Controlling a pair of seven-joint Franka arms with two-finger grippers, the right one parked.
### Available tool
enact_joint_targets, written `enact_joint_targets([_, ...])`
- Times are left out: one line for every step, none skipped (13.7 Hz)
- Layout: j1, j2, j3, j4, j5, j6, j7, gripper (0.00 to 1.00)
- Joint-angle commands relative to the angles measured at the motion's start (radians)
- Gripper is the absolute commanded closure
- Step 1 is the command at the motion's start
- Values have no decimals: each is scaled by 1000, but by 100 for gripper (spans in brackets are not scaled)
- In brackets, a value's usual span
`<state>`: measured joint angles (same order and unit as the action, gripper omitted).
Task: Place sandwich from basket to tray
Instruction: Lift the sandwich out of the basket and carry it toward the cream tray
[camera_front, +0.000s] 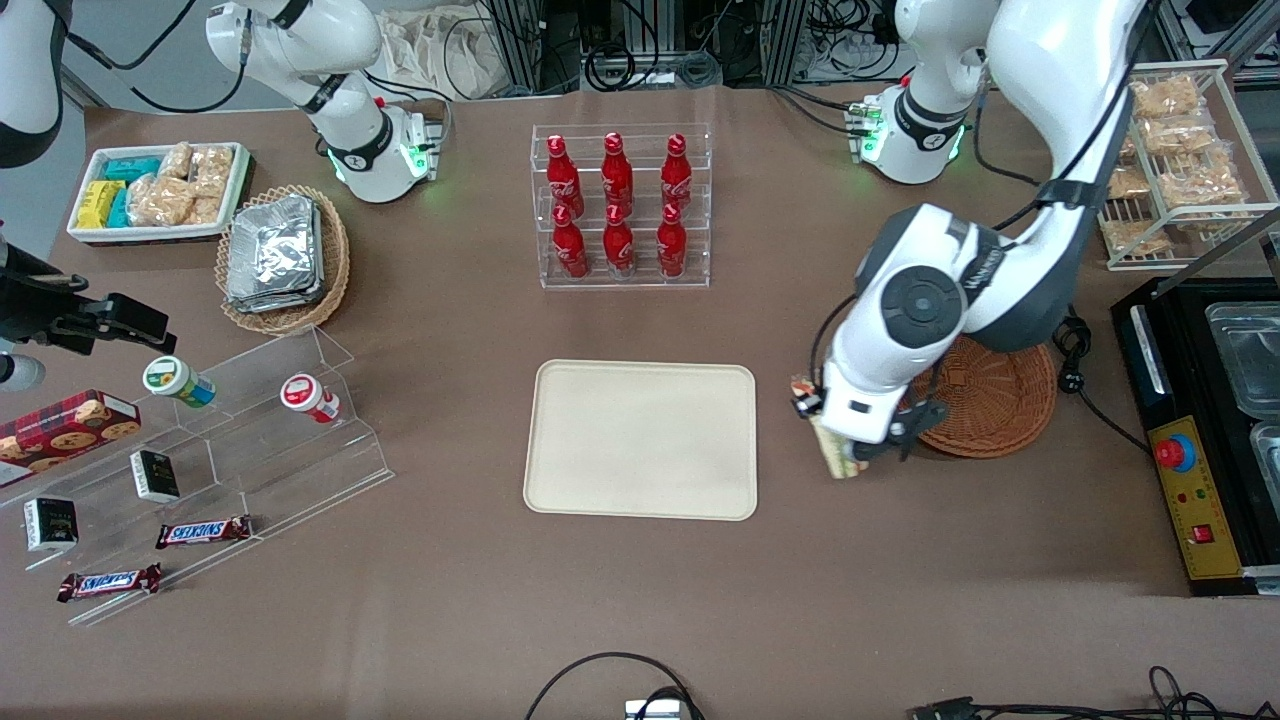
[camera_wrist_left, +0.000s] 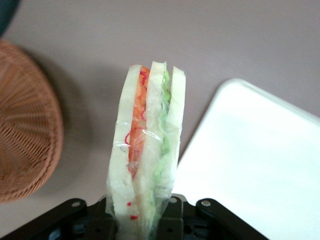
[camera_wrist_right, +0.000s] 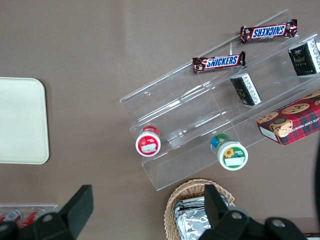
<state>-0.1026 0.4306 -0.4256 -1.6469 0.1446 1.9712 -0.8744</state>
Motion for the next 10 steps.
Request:
enact_joint_targets([-77, 132, 5, 135, 27, -26, 126, 100])
enact_joint_targets([-95, 198, 5, 201, 27, -26, 139, 100])
enact_joint_targets([-106, 267, 5, 267, 26, -26, 178, 100])
enact_joint_targets([-136, 314, 5, 307, 27, -25, 189, 100])
enact_joint_targets([-167, 339, 13, 320, 30, -25, 187, 100])
enact_joint_targets([-170, 355, 16, 320, 36, -14, 187, 100])
enact_joint_targets([-174, 370, 15, 314, 50, 9, 183, 91])
enact_joint_targets([-187, 385, 16, 311, 53, 24, 181, 86])
enact_joint_targets([-196, 398, 16, 311, 56, 24, 181, 81])
enact_joint_targets([-197, 405, 16, 309, 58, 24, 181, 74])
